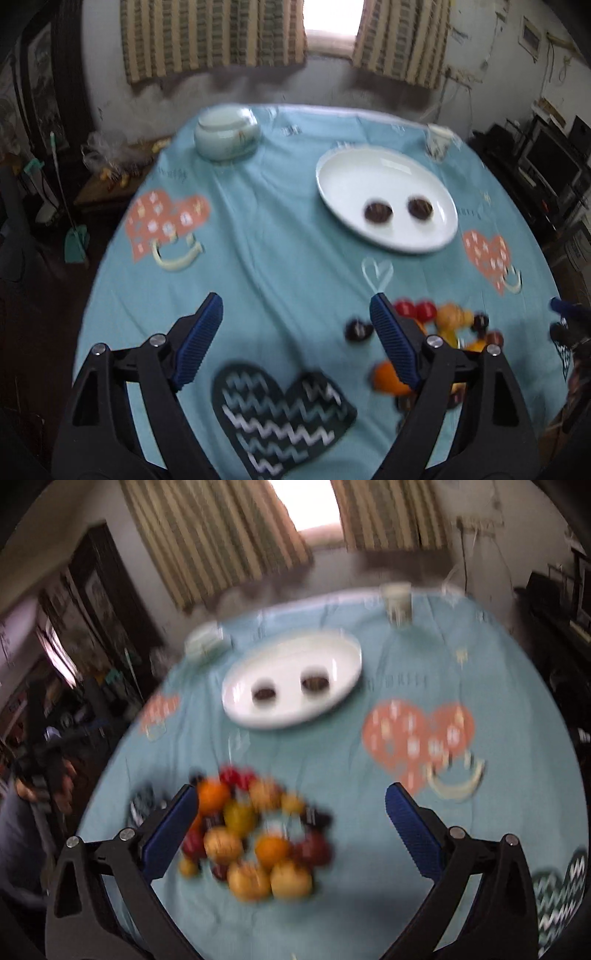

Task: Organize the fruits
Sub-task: 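Return both grippers to the fruit cluster, then grasp a yellow pear with the right gripper while the left grasps a small yellow fruit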

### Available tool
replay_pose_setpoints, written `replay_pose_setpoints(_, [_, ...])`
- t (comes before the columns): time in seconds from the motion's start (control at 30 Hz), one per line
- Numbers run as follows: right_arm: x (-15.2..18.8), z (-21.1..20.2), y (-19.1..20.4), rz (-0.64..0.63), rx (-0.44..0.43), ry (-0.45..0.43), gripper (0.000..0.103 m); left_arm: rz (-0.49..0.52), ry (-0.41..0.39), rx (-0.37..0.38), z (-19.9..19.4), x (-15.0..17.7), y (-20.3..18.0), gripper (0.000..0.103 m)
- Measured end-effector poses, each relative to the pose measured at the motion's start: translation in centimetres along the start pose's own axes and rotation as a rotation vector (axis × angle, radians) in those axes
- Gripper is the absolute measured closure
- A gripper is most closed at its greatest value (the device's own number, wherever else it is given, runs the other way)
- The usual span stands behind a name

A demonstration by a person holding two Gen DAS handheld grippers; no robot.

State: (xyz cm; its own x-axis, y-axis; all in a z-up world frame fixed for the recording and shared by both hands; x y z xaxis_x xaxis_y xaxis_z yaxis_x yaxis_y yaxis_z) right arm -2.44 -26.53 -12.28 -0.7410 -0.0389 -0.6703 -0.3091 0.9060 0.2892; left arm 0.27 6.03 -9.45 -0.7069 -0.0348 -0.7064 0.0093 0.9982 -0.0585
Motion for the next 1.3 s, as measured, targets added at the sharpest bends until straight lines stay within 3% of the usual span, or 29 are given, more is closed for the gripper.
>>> replay_pose_setpoints(0.03, [2.0, 0.6, 0.8, -0.035, 0.011, 0.056, 0.024, 0.009, 0.022, 0.012, 0.1, 1.1, -0.5, 0.02])
replay_pose_setpoints(0.1, [5.0, 1.6, 2.2, -0.097, 0.001, 0.155, 0.032, 0.018, 0.059, 0.036, 0.2, 2.9, -1.4, 0.02])
replay_pose_setpoints(0.17, [6.9, 2.4, 3.7, -0.133, -0.021, 0.201, 0.035, 0.029, 0.088, 0.061, 0.1, 4.4, -2.2, 0.02])
replay_pose_setpoints(0.4, [6.8, 3.5, 8.0, -0.265, -0.09, 0.167, 0.034, 0.06, 0.146, 0.086, -0.4, 7.2, -3.6, 0.02])
replay_pose_setpoints(0.47, [6.6, 4.4, 8.2, -0.312, -0.053, 0.172, 0.04, 0.054, 0.157, 0.088, -0.6, 7.8, -3.6, 0.02])
replay_pose_setpoints(0.5, [6.6, 5.4, 7.9, -0.331, -0.019, 0.195, 0.049, 0.053, 0.162, 0.087, -0.6, 8.1, -3.6, 0.02])
replay_pose_setpoints(0.63, [5.9, 6.2, 7.1, -0.388, -0.009, 0.197, 0.062, 0.056, 0.185, 0.09, -1.0, 9.5, -3.7, 0.02])
replay_pose_setpoints(0.77, [6.3, 6.4, 8.4, -0.555, -0.011, 0.206, 0.063, 0.094, 0.212, 0.117, -1.0, 10.9, -4.9, 0.02])
replay_pose_setpoints(0.83, [6.0, 6.5, 8.3, -0.55, -0.017, 0.235, 0.071, 0.118, 0.22, 0.132, -0.8, 11.2, -6.0, 0.02])
replay_pose_setpoints(1.03, [5.2, 4.3, 5.3, -0.33, -0.084, 0.258, 0.073, 0.199, 0.25, 0.188, 0.6, 12.3, -9.7, 0.021])
replay_pose_setpoints(1.23, [4.8, 2.6, 4.6, -0.214, -0.118, 0.235, 0.073, 0.212, 0.298, 0.178, 2.6, 12.7, -11.2, 0.046])
replay_pose_setpoints(1.3, [4.7, 2.2, 4.6, -0.211, -0.123, 0.228, 0.073, 0.201, 0.337, 0.161, 3.5, 13.1, -11.0, 0.062])
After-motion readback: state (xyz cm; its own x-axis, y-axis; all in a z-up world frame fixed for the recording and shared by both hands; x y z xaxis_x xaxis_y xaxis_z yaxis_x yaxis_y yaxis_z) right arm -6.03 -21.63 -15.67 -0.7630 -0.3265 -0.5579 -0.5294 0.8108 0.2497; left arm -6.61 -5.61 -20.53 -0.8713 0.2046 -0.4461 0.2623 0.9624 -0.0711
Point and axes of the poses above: each gripper's, at about its wrist camera, not at the fingertips, and z roughly the way its jaws point, y to its left, x to its underside, the point moved 2 cm from there along z, roughly the way its jaws point, and after that the axes turned 8 degrees about -y, right-handed, at the moved point
